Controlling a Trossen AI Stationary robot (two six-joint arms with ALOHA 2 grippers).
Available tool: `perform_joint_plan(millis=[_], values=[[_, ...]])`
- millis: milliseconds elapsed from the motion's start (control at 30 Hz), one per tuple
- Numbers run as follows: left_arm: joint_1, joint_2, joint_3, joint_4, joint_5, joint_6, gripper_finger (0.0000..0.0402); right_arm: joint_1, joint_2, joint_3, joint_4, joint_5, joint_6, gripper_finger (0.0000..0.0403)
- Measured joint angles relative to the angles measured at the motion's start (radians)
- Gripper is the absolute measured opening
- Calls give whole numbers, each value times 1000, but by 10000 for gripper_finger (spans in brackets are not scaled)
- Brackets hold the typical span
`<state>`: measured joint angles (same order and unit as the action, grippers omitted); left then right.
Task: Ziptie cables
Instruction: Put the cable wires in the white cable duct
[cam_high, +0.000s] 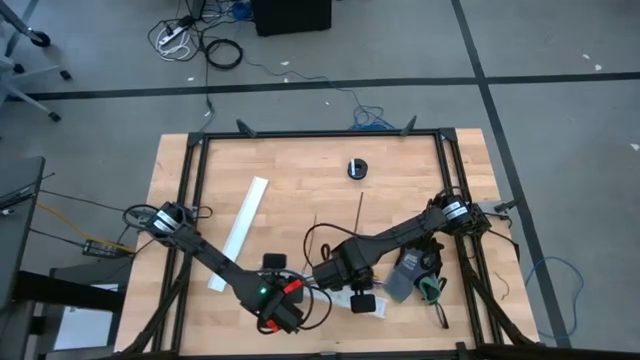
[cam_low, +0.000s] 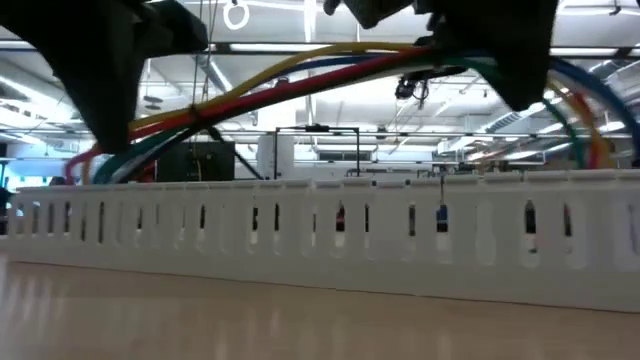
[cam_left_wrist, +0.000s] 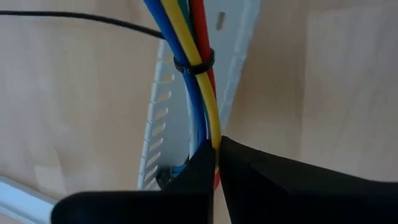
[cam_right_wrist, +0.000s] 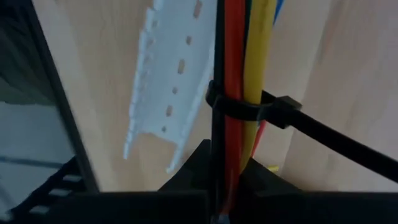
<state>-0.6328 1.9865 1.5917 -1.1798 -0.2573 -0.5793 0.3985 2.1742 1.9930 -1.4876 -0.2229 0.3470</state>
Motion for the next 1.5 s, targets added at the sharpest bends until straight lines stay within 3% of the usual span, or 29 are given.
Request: perform_joint_plan(millis=[267, 567, 700, 867, 1000, 1100, 1233, 1367, 1500], values=[[13, 0, 0, 21, -13, 4, 0, 1, 0, -1, -8, -210, 19, 11], [15, 0, -5, 6, 15, 22, 0, -15, 0, -96, 189, -299, -42, 12], [20, 0, -15, 9, 15, 26, 0, -20, 0, -117, 216, -225, -61, 34], [29, 0, -36, -4, 11, 30, 0, -8, -7, -117, 206, -197, -67, 100], [39, 1, -42, -17, 10, 29, 0, 8, -13, -89, 118, -189, -40, 150], [44, 1, -42, -24, 6, 29, 0, 31, -13, -56, 24, -119, -16, 174], [45, 1, -42, -26, 3, 30, 0, 89, -22, -27, -85, 45, 20, 185], [45, 1, -38, -40, 2, 44, 0, 175, -95, -37, -80, 88, 98, 181], [46, 1, -36, -50, 0, 68, 0, 274, -163, -39, -79, 221, 250, 166]])
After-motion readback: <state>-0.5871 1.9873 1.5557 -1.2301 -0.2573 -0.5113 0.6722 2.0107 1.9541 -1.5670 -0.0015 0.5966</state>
